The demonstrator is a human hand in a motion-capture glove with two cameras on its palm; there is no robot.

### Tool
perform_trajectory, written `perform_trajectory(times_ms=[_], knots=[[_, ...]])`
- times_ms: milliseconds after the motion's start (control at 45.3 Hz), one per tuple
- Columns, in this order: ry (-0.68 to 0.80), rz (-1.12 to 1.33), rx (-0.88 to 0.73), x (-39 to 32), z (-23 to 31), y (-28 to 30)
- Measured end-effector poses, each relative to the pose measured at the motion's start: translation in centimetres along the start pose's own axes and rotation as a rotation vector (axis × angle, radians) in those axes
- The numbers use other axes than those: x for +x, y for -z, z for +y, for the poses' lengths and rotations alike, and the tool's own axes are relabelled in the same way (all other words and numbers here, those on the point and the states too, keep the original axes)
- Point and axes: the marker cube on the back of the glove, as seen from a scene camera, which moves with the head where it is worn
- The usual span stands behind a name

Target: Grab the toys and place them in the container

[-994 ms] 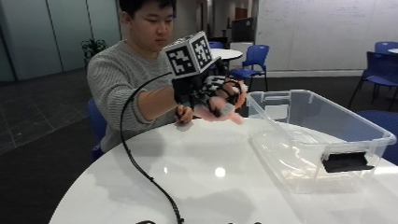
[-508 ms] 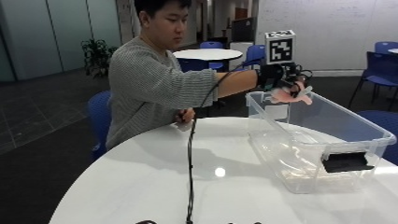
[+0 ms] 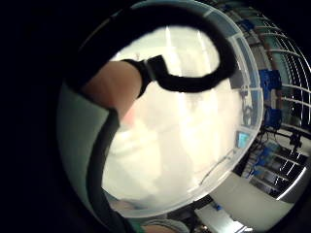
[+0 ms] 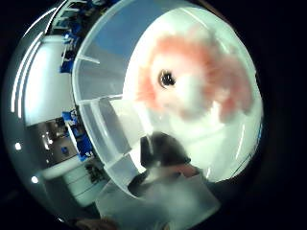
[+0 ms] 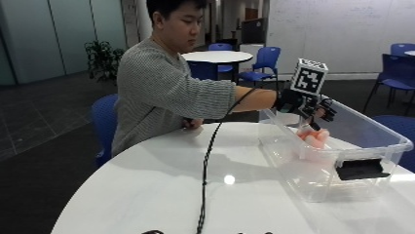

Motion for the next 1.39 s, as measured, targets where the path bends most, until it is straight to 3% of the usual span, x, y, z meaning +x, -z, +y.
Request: perform_trajectory(times_ms=[155,265,375,530,641,729,839,950,1259,1391], knots=[[-0.001,0.001,0.013,0.6,0.3,-0.2],[-0.112,0.187,0.032,2.7,0.9,0.0],[0.046,-0.029,0.067,0.5,2.7,1.4],[0.067,-0.071,0.216,4.5,9.9,4.7],[0.107,0.208,0.320,13.0,16.7,4.7],[0.117,0.118,0.371,15.6,23.1,3.2],[-0.122,-0.012,0.405,19.6,27.9,1.2],[-0.200,-0.021,0.398,21.0,31.6,-1.3],[-0.176,-0.058,0.462,14.8,44.9,-11.8],[-0.265,-0.116,0.494,11.2,49.2,-17.5]])
